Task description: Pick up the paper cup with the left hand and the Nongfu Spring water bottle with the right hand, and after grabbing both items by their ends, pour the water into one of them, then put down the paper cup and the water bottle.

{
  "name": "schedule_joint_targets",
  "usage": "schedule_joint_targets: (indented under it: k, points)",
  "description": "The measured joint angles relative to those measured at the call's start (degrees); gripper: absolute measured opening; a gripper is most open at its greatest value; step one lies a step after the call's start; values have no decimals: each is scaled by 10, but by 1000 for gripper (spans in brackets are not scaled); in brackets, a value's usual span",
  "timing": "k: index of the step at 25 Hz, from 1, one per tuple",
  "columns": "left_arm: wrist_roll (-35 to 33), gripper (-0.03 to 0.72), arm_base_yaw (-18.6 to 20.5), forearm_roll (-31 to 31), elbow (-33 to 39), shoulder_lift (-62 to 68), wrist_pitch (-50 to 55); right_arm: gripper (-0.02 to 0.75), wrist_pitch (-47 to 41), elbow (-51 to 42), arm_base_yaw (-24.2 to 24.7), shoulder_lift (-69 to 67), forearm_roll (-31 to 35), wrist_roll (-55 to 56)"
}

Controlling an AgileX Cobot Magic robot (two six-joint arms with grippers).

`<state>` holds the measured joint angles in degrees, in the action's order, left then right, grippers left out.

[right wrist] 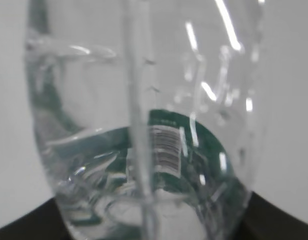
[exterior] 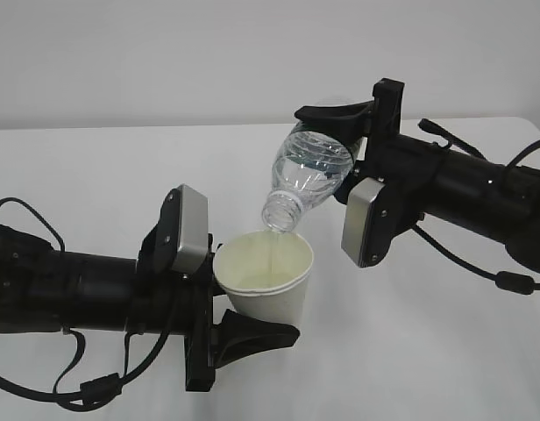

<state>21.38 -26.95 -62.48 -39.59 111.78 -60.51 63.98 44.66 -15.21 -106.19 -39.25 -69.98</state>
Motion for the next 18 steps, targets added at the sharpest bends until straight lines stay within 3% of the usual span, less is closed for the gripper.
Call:
schedule_joint_targets:
  k: [18]
  points:
    - [0,435,0,0,0,0,0,411,1,0,0,0,1,-1]
